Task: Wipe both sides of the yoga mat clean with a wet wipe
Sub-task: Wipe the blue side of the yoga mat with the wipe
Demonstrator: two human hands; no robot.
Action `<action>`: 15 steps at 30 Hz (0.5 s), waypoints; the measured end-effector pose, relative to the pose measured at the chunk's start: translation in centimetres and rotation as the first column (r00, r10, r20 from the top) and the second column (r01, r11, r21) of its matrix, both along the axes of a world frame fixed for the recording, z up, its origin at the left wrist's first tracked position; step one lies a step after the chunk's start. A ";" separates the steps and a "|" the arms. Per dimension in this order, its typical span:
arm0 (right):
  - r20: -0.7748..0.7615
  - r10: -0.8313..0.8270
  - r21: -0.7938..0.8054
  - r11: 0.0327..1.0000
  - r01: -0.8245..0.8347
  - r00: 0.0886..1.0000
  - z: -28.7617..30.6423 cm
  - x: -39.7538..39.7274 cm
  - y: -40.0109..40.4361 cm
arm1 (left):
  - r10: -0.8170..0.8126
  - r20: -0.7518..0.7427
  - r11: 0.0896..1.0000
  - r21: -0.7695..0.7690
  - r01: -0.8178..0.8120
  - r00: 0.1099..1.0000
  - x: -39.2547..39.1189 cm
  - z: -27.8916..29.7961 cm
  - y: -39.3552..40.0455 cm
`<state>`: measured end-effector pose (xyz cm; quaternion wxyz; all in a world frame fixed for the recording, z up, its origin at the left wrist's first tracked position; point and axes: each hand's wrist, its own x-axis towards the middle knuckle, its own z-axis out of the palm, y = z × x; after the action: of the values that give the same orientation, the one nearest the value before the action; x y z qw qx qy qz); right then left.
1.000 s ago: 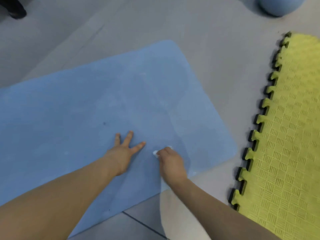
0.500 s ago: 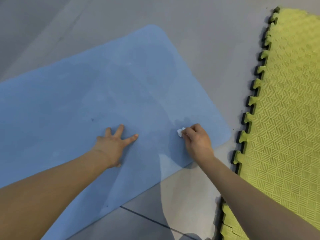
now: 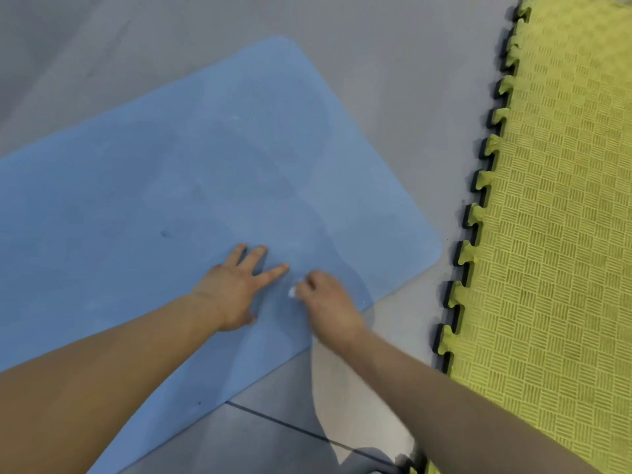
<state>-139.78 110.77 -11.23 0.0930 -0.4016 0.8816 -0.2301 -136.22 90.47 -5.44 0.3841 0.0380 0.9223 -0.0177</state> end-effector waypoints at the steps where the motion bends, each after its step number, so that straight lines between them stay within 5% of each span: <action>1: -0.007 -0.094 0.043 0.995 0.094 0.996 0.1 -2.2 1.7 | -0.014 -0.001 1.000 -0.023 0.014 1.000 -0.1 0.0 0.3; 4: -0.034 -0.315 0.141 0.938 0.317 0.949 0.4 -7.5 6.8 | -0.058 -0.010 0.996 -0.072 0.057 0.998 -0.8 -0.2 1.0; 8: -0.024 -0.404 0.143 0.904 0.403 0.915 0.7 -7.0 6.6 | -0.093 -0.024 0.991 -0.099 0.090 0.995 -1.5 -0.1 1.1; 15: 0.149 0.022 -0.047 0.999 -0.015 0.989 0.9 5.5 0.1 | -0.154 -0.025 0.985 0.069 0.155 0.988 -2.5 -0.7 1.1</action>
<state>-134.25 110.83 -10.32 0.1516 -0.3936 0.8628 -0.2787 -138.68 91.56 -6.12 0.3710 0.1229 0.9203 -0.0153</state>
